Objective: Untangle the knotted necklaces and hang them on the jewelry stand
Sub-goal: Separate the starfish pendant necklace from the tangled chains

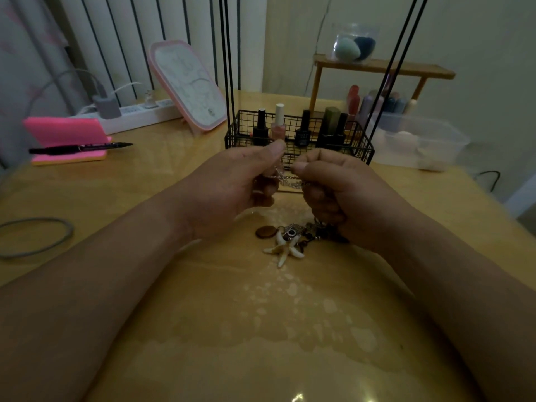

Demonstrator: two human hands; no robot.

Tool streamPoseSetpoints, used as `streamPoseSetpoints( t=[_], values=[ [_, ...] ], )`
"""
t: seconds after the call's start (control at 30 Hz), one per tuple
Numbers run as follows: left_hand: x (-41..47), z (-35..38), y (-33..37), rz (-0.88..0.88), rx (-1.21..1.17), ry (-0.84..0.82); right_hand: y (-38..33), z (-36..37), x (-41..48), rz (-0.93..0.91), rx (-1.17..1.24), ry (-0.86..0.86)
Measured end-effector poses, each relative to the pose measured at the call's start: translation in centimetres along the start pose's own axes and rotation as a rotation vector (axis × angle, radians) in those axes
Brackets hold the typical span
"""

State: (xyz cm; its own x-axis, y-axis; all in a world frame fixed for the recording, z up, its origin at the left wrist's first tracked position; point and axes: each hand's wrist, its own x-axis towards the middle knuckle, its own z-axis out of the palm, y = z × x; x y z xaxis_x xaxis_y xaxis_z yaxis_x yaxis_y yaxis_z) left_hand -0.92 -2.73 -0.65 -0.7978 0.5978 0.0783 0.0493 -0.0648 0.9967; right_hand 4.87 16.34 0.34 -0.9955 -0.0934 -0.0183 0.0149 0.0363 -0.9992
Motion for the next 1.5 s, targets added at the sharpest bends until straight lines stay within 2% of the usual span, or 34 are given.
streamPoseSetpoints(
  t=[0.17, 0.33, 0.5, 0.67, 1.0, 1.13, 1.27, 1.4, 1.5],
  values=[
    [-0.1, -0.6, -0.1, -0.010, 0.097, -0.192, 0.0, 0.0, 0.0, 0.004, 0.009, 0.008],
    [0.3, -1.0, -0.2, 0.113, 0.013, -0.041, 0.1, -0.3, 0.1, 0.049, -0.019, -0.030],
    [0.5, -1.1, -0.1, 0.157, -0.070, 0.112, 0.0, -0.4, 0.0, 0.042, -0.082, -0.041],
    [0.5, -0.2, -0.1, 0.078, -0.190, 0.163, 0.1, -0.2, 0.0, -0.034, -0.246, -0.011],
    [0.5, 0.6, 0.1, -0.094, -0.232, 0.202, 0.4, 0.2, 0.1, -0.140, -0.493, 0.099],
    [0.4, 0.7, 0.0, -0.105, -0.243, 0.184, 0.4, 0.6, -0.3, -0.197, -0.593, 0.093],
    [0.5, 0.2, 0.1, -0.074, -0.285, 0.301, 0.4, 0.7, -0.5, -0.197, -0.639, 0.090],
    [0.6, -0.1, 0.0, -0.079, -0.220, 0.299, 0.6, 0.5, -0.4, -0.194, -0.623, 0.094],
    [0.5, 0.0, -0.2, -0.082, 0.016, 0.227, 0.7, 0.4, -0.1, -0.191, -0.547, 0.128]
  ],
)
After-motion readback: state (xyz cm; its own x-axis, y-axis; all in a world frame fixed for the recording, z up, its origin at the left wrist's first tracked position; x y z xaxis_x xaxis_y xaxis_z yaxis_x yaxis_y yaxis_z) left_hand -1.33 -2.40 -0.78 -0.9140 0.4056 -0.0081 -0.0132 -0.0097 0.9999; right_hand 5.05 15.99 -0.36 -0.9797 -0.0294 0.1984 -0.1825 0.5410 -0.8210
